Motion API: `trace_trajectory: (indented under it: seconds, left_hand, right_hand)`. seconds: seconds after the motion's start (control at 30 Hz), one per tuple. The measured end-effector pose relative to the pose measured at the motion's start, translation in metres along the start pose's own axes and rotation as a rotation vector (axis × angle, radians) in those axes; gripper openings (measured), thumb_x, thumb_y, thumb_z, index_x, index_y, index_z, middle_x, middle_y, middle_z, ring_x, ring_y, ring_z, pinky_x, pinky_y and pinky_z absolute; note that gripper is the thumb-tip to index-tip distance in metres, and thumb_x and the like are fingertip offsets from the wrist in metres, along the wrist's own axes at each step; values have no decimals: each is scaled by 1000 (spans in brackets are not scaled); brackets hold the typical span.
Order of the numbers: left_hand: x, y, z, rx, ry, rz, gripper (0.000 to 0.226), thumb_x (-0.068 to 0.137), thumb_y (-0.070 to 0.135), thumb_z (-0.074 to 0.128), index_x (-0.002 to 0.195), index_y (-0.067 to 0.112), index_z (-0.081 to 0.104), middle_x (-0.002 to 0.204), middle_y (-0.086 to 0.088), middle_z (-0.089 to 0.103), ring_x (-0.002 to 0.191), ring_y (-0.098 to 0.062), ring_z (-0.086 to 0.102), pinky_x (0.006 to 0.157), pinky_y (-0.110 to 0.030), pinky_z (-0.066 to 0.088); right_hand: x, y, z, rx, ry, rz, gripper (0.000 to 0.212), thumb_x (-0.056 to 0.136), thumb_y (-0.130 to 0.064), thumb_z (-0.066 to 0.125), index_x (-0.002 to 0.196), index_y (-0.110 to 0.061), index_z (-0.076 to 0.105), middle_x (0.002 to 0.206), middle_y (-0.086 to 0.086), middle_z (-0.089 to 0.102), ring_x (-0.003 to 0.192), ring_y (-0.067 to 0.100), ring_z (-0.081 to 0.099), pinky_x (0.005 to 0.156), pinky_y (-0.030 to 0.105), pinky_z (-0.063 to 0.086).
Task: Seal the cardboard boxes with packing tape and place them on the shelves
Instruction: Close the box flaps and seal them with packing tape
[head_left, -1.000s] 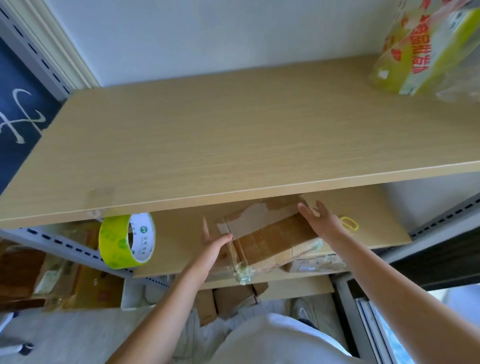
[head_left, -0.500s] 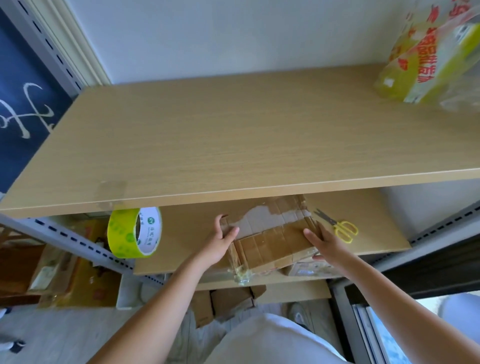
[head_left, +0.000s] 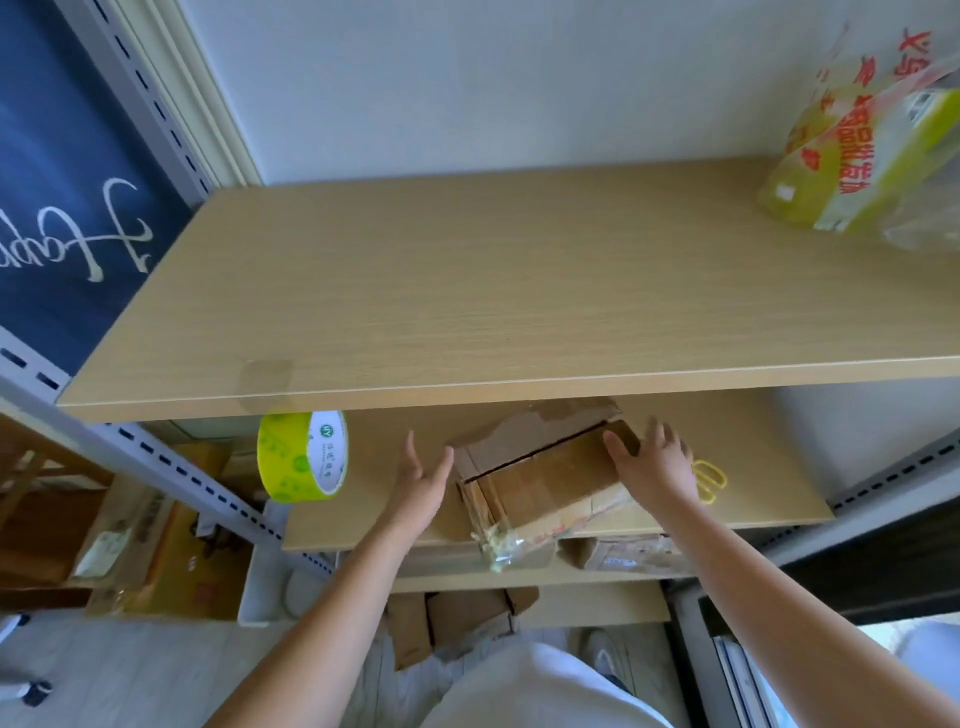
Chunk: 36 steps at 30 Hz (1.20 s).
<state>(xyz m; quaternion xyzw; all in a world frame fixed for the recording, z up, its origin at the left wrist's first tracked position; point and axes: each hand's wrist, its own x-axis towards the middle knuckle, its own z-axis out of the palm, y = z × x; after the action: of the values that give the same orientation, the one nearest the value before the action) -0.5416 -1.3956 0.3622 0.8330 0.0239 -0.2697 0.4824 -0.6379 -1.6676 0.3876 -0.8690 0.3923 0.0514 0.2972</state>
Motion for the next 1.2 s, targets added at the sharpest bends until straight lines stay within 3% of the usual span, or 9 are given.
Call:
trace_trajectory:
  seconds: [0.13, 0.2, 0.3, 0.4, 0.53, 0.63, 0.8, 0.97, 1.2]
  left_hand:
    - [-30, -42, -50, -588, 310, -295, 15, 104, 24, 47, 113, 14, 53, 102, -5, 56, 98, -25, 56, 87, -38, 48]
    - [-51, -49, -89, -777, 508, -326, 16, 102, 14, 47, 111, 6, 58, 80, -4, 53, 69, -17, 49, 66, -27, 43]
    - [-87, -30, -132, -749, 713, -86, 27, 101, 16, 45, 111, -3, 61, 78, -4, 58, 71, -19, 55, 65, -26, 44]
    - [-119, 16, -145, -629, 617, 167, 31, 106, 37, 36, 105, 19, 61, 95, -8, 69, 89, -23, 67, 81, -34, 52]
    - [-140, 55, -145, -368, 380, 171, 72, 74, 86, 44, 128, 39, 49, 125, 7, 62, 114, -18, 61, 100, -45, 49]
    - [-148, 68, -142, -280, 299, 169, 58, 82, 75, 45, 128, 42, 53, 128, 12, 60, 116, -12, 58, 102, -38, 47]
    - [-178, 78, -154, -380, 222, 192, 29, 104, 34, 44, 102, 15, 66, 58, -2, 63, 46, -13, 54, 49, -18, 47]
    - [-211, 96, -171, -373, 184, 232, 32, 105, 33, 45, 96, 7, 63, 58, -4, 63, 47, -14, 50, 54, -25, 43]
    - [-263, 101, -182, -308, -13, 394, 39, 99, 33, 49, 137, 37, 50, 58, -11, 61, 48, -16, 48, 49, -22, 44]
  right_hand:
    - [-46, -46, -8, 152, 231, -372, 35, 96, -34, 43, 118, -11, 58, 119, 8, 60, 117, 29, 53, 91, 39, 47]
    - [-75, -82, -9, 193, 147, -477, 23, 98, -28, 46, 103, -11, 60, 102, 2, 61, 102, 23, 56, 77, 28, 45]
    - [-123, -138, -9, 255, -88, -567, 33, 101, -36, 46, 94, -5, 58, 94, 7, 61, 93, 26, 56, 72, 21, 46]
    - [-160, -186, -4, 438, -315, -580, 49, 103, -43, 40, 117, -1, 60, 114, 10, 62, 113, 31, 54, 97, 33, 42]
    - [-180, -221, 22, 630, -482, -627, 16, 100, -42, 49, 105, -33, 61, 108, -16, 65, 105, 4, 59, 93, 24, 43]
    - [-190, -233, 36, 782, -525, -591, 22, 93, -40, 60, 104, -24, 69, 98, -9, 72, 93, 9, 66, 84, 27, 50]
    - [-211, -241, 35, 880, -526, -540, 50, 93, -50, 57, 79, -3, 66, 56, 15, 56, 58, 24, 52, 71, 40, 45]
    - [-229, -258, 13, 891, -532, -408, 38, 79, -45, 65, 73, -7, 69, 57, 13, 59, 60, 24, 53, 76, 41, 47]
    - [-255, -234, -23, 1000, -710, -481, 42, 80, -37, 71, 86, 5, 73, 69, 12, 68, 67, 20, 62, 73, 33, 52]
